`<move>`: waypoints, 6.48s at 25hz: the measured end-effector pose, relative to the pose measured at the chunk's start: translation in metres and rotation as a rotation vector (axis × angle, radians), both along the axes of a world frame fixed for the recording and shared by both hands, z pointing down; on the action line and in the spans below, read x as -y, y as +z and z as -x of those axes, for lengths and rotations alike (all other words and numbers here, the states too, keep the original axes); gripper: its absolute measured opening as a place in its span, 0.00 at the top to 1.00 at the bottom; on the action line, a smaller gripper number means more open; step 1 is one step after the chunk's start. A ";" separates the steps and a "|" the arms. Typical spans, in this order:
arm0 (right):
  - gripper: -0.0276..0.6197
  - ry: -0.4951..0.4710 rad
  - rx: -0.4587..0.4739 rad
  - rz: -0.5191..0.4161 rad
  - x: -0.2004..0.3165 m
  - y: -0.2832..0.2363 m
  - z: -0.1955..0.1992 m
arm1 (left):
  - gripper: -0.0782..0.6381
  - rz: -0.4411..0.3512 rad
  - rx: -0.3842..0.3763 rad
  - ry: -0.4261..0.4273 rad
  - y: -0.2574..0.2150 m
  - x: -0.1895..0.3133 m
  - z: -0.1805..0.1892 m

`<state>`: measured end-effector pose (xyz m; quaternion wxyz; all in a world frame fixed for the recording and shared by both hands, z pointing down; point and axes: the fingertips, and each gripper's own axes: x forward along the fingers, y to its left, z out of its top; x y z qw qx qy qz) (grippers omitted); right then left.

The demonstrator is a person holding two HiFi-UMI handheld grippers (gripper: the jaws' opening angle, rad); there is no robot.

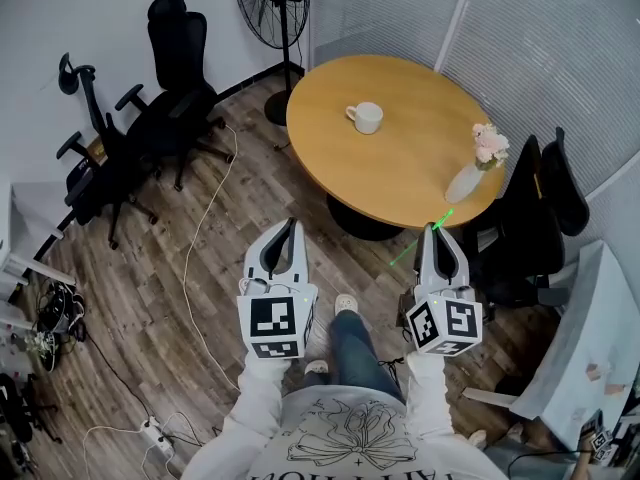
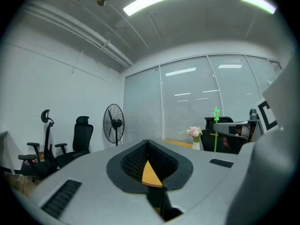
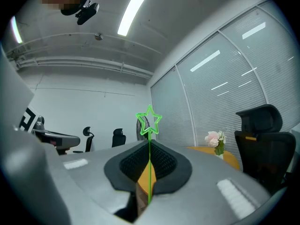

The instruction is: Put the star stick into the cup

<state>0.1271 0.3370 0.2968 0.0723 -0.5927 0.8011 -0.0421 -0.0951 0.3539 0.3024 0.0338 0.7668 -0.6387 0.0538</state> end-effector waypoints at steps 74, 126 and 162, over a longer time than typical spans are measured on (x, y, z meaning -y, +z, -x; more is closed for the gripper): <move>0.94 0.034 -0.012 0.193 0.642 0.115 0.036 | 0.88 0.277 -0.001 0.215 0.136 0.646 -0.015; 0.93 -0.142 -0.109 0.444 0.717 0.268 0.080 | 0.88 0.487 -0.015 0.183 0.254 0.690 -0.028; 0.85 0.004 -0.068 0.257 0.664 0.131 0.033 | 0.88 0.267 -0.036 0.179 0.130 0.670 -0.037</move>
